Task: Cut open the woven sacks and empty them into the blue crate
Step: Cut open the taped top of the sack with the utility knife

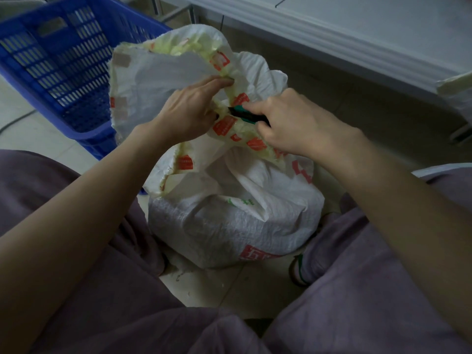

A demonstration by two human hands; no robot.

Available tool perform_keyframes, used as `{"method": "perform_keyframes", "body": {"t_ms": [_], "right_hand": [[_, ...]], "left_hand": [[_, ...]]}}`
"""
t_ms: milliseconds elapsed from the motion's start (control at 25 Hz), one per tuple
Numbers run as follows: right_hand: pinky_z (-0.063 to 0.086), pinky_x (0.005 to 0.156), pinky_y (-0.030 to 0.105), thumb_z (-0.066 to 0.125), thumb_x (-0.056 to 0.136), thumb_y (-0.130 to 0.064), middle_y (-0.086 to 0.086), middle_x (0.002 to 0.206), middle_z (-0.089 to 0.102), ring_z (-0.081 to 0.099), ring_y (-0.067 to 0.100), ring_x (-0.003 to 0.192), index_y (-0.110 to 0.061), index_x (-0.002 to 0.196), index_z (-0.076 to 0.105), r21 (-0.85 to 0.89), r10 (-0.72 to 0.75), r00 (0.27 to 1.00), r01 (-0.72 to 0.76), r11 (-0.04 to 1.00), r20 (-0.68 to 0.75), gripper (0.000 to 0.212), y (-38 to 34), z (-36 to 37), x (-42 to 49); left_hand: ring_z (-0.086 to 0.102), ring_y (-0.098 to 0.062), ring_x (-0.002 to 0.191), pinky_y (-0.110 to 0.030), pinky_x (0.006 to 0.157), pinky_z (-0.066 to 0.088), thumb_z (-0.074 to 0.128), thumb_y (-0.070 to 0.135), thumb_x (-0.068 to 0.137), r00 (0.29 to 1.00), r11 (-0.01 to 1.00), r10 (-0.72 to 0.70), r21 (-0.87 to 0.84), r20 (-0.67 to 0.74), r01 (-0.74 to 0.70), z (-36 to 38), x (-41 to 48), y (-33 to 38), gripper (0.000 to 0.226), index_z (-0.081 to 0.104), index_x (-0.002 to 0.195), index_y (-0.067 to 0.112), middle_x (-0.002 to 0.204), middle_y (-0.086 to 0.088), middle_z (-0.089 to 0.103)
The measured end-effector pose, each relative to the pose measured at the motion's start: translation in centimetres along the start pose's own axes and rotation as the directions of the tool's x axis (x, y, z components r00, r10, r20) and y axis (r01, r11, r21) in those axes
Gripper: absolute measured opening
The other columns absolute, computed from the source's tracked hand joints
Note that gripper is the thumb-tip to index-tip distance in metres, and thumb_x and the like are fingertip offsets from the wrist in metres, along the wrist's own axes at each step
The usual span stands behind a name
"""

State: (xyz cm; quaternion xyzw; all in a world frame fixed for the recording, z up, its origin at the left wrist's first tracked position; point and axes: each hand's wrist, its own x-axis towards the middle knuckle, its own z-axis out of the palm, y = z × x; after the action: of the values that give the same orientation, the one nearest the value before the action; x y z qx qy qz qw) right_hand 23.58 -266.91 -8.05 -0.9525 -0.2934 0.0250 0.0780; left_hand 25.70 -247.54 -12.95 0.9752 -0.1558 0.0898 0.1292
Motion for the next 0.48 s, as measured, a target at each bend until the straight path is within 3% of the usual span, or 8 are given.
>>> {"method": "perform_keyframes", "body": {"t_ms": [240, 480], "right_hand": [[0.050, 0.068, 0.038, 0.042, 0.094, -0.017, 0.014, 0.102, 0.062, 0.058, 0.026, 0.080, -0.024, 0.135, 0.052, 0.027, -0.008, 1.000, 0.008, 1.000, 0.011, 0.042, -0.2, 1.0, 1.0], [0.039, 0.053, 0.029, 0.048, 0.091, -0.018, 0.004, 0.075, 0.055, 0.048, 0.015, 0.058, -0.021, 0.123, 0.063, 0.057, -0.022, 0.999, 0.019, 0.998, 0.047, 0.035, 0.0, 0.1, -0.1]], "left_hand": [[0.051, -0.025, 0.117, -0.027, 0.075, 0.037, 0.054, 0.006, 0.088, 1.000, 1.000, 0.012, 0.017, 0.016, -0.012, -0.2, -0.4, -0.1, 0.062, 0.032, 0.144, 0.020, 0.148, 0.000, 0.035], [0.054, -0.027, 0.111, -0.033, 0.075, 0.045, 0.053, 0.007, 0.088, 0.988, 0.988, -0.155, 0.019, -0.018, 0.155, -1.2, -0.7, -2.4, 0.060, 0.032, 0.143, 0.019, 0.147, -0.002, 0.035]]}}
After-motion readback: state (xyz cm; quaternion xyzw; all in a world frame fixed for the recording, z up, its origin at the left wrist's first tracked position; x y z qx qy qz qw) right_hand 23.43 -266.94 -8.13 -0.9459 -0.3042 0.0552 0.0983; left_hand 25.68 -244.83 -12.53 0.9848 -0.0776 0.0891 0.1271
